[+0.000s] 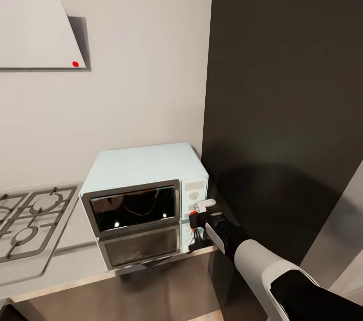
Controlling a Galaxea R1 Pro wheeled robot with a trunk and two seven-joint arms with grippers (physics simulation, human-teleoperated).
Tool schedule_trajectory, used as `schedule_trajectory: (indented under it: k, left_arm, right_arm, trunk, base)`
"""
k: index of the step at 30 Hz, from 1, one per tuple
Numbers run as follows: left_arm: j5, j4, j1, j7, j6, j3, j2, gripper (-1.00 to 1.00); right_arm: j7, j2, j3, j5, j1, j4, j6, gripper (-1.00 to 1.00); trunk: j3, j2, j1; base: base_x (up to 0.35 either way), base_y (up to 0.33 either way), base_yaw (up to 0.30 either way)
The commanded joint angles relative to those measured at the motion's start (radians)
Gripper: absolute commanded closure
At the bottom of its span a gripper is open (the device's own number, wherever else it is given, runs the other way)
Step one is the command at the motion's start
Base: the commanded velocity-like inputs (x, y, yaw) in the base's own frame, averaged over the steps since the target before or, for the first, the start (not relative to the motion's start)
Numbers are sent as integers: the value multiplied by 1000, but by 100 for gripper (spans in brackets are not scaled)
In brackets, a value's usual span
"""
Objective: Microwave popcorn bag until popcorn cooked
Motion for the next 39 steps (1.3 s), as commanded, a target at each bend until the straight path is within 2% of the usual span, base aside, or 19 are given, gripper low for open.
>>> schedule_trajectory:
  k: [1, 10, 18, 23, 25, 27, 28, 29, 30, 31, 33, 35, 36, 39]
  left_arm:
    - [4, -1, 0, -8, 3, 5, -1, -100]
    - [4, -1, 0, -8, 3, 5, -1, -100]
    - [4, -1, -2, -8, 3, 4, -1, -100]
    - [5, -1, -8, -8, 3, 4, -1, -100]
    - [6, 0, -12, -8, 3, 4, -1, -100]
    - [6, 0, -12, -8, 3, 4, -1, -100]
    - [6, 0, -12, -8, 3, 4, -1, -100]
    - [6, 0, -13, -8, 3, 4, -1, -100]
    - [6, 0, -13, -8, 3, 4, -1, -100]
    - [6, 0, -14, -8, 3, 4, -1, -100]
    - [6, 0, -14, -8, 3, 4, -1, -100]
    - [6, 0, -14, -8, 2, 4, -1, -100]
    - [5, 0, -14, -8, 3, 4, -1, -100]
    - [5, 0, -14, -8, 3, 4, -1, -100]
  right_arm:
    - [-1, 0, 2, -1, -1, -3, -21, 100]
    - [-1, 0, 3, -1, -1, -3, -21, 100]
    - [0, 0, 2, 0, -1, -11, -23, 100]
    - [58, 0, 3, 2, 21, -75, -30, 100]
    - [65, 0, 6, 7, 77, -183, -25, 100]
    - [65, 0, 33, 11, 150, -335, -12, 100]
    - [64, 0, 55, 12, 190, -420, 9, 100]
    - [61, 0, 76, 13, 250, -556, 56, 100]
    - [60, 0, 80, 14, 271, -610, 74, 100]
    - [59, -7, 84, 14, 304, -689, 99, 100]
    - [58, -44, 87, 15, 372, -834, 138, 100]
    - [57, -72, 94, 15, 428, -919, 148, 100]
    - [56, -88, 106, 27, 473, -971, 151, 100]
    - [54, -105, 108, 118, 559, -1033, 143, 100]
  trunk:
    - [-2, -1, 1]
    - [-2, -1, 1]
    - [-2, -1, 1]
    - [-2, -1, 1]
    - [-2, -1, 1]
    - [-2, -1, 1]
    - [-2, -1, 1]
    - [-2, -1, 1]
    - [-2, -1, 1]
    - [-2, -1, 1]
    - [-2, -1, 1]
    - [-2, -1, 1]
    - [-2, -1, 1]
    - [-2, -1, 1]
  base:
    - [0, 0, 0]
    - [-6, 0, 0]
    - [-299, 0, 0]
    - [-341, 0, 0]
    - [-341, 0, 0]
    - [-341, 0, 0]
    - [-341, 0, 0]
    - [-341, 0, 0]
    - [-342, 0, 0]
    - [-342, 0, 0]
    - [-341, 0, 0]
    - [-342, 0, 0]
    - [-342, 0, 0]
    - [-342, 0, 0]
